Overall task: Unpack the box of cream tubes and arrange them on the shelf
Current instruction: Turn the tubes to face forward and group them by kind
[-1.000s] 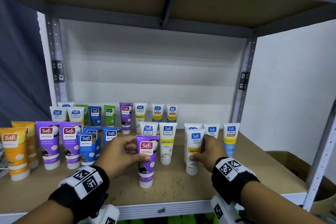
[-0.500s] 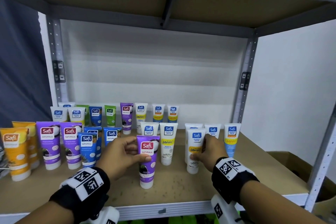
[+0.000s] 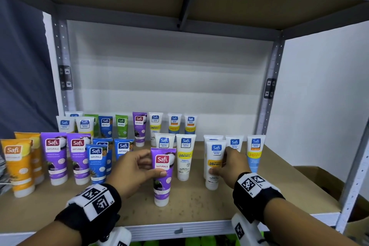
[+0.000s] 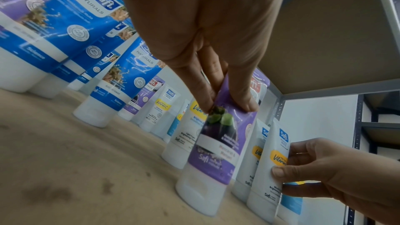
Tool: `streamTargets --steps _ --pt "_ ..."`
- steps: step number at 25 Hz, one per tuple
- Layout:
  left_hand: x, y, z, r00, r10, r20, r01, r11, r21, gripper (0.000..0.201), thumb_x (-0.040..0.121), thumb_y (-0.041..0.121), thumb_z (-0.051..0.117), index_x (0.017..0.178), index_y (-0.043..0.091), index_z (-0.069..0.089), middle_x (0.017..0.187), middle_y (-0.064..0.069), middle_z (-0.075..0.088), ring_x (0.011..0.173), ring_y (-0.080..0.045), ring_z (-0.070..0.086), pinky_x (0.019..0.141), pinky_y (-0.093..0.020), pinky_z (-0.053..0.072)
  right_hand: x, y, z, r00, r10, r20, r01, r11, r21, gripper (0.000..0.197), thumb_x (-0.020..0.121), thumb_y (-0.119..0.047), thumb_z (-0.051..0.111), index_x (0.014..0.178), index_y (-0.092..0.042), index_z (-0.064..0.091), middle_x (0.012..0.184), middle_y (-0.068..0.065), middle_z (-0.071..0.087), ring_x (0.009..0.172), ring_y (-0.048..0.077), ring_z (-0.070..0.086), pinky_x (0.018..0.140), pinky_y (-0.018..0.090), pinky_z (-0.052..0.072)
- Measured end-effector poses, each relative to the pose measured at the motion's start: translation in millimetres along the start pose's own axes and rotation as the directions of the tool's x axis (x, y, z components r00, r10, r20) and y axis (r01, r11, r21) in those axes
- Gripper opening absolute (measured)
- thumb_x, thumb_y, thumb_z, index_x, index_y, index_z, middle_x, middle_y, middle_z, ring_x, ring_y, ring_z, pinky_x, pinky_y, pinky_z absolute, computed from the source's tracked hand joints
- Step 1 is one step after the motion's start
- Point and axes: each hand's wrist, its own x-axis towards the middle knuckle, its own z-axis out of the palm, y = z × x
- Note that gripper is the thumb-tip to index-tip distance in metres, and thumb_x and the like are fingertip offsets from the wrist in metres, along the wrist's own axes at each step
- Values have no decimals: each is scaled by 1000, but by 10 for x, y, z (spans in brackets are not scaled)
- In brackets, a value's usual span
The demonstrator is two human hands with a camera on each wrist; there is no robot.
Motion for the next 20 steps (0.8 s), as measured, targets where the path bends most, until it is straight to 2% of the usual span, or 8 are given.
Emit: streamTargets --steps 7,11,14,16,18,20 --pt "7 -37 5 1000 0 11 0 1000 -3 44 67 16 85 107 24 68 95 7 76 91 -10 71 88 -39 56 -36 -37 -24 1000 -4 -11 4 1000 2 47 68 -19 86 105 -14 57 108 2 67 102 19 64 86 27 50" --pt "-10 -57 39 999 18 28 -19 1000 22 38 76 22 79 109 30 64 101 13 73 97 -5 68 91 -37 55 -76 -23 -56 1000 -23 -12 23 1000 4 50 64 -21 88 103 -14 57 106 2 69 98 19 65 86 30 53" --pt "-55 -60 58 998 9 58 -9 1000 2 36 82 27 73 113 34 57 108 13 71 103 -4 66 94 -39 54 -188 12 -115 999 -26 42 25 999 26 56 64 -19 88 109 -12 55 101 1 65 98 18 65 80 25 48" --pt "-68 -63 48 998 24 60 -25 1000 15 33 85 26 71 112 37 56 109 12 70 103 -4 65 93 -40 54 -281 54 -143 998 -29 46 29 1000 10 59 62 -20 89 109 -13 55 94 -1 63 92 19 65 79 26 50" --pt "-118 -55 -16 999 10 49 -10 1000 6 34 86 20 69 112 36 55 109 10 70 103 -6 65 94 -39 54 -390 84 -189 996 -50 76 52 999 -13 50 59 -19 90 97 -14 57 82 -3 65 79 18 65 75 29 54" --pt "-167 -101 -135 999 -6 38 6 1000 -16 36 86 16 69 116 32 55 112 7 70 105 -8 65 94 -42 53 -505 102 -277 988 -52 148 55 998 -16 46 57 -18 91 90 -17 58 77 -3 65 70 13 64 66 24 53"
